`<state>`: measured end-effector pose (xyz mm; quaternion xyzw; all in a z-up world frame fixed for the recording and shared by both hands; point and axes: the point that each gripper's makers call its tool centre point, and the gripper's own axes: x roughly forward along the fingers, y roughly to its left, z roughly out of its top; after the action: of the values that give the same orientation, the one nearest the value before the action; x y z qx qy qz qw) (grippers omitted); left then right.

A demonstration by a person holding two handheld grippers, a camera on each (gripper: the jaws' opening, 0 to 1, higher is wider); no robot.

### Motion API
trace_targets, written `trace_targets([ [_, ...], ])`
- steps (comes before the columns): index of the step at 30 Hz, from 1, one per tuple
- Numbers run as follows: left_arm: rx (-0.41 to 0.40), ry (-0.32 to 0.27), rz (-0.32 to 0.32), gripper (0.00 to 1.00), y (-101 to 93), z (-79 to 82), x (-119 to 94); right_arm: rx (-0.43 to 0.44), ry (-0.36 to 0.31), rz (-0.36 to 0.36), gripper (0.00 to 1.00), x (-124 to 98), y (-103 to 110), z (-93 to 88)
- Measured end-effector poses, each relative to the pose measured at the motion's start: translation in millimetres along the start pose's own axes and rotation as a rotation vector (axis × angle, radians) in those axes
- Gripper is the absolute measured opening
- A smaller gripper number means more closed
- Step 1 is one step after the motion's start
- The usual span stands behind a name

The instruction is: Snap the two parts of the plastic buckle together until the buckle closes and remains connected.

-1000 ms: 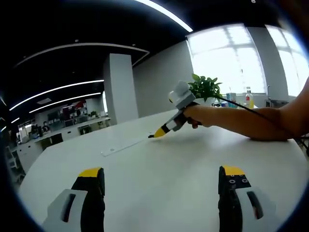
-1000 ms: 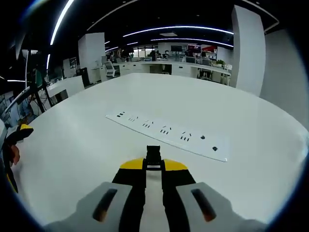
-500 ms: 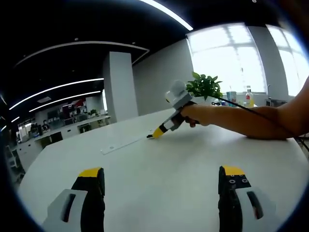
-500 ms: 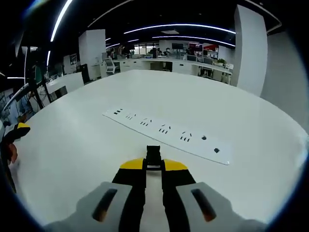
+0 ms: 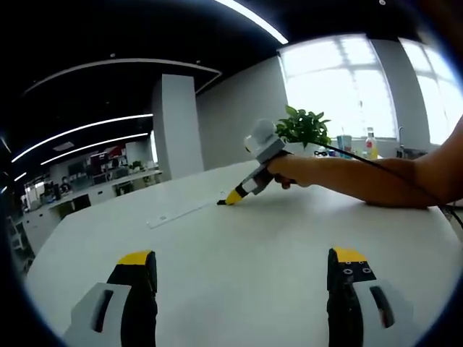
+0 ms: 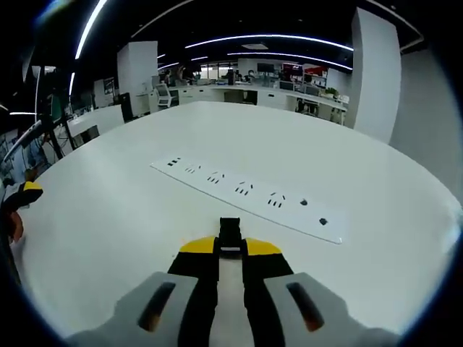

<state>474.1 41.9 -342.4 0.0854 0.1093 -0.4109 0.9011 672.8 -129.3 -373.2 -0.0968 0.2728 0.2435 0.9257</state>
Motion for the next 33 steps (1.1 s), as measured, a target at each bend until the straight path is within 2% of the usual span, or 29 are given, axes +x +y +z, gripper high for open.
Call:
trace_targets([
  [12,-0.01,-0.002,0.012,1.0,1.9,0.5,-1.7,-0.01,-0.009,-0.012,0.1,0.5,-3.1,1.0],
  [16,-0.014,-0.004,0.01,1.0,1.7,1.2,-1.6,-0.001,-0.018,0.018,0.1,-0.5,1.0,2.2],
  [33,-0.008,-0.002,0.003,1.0,-1.7,0.6,-0.6,-0.021,0.003,0.023,0.1,-0.9,2.9,-1.9],
])
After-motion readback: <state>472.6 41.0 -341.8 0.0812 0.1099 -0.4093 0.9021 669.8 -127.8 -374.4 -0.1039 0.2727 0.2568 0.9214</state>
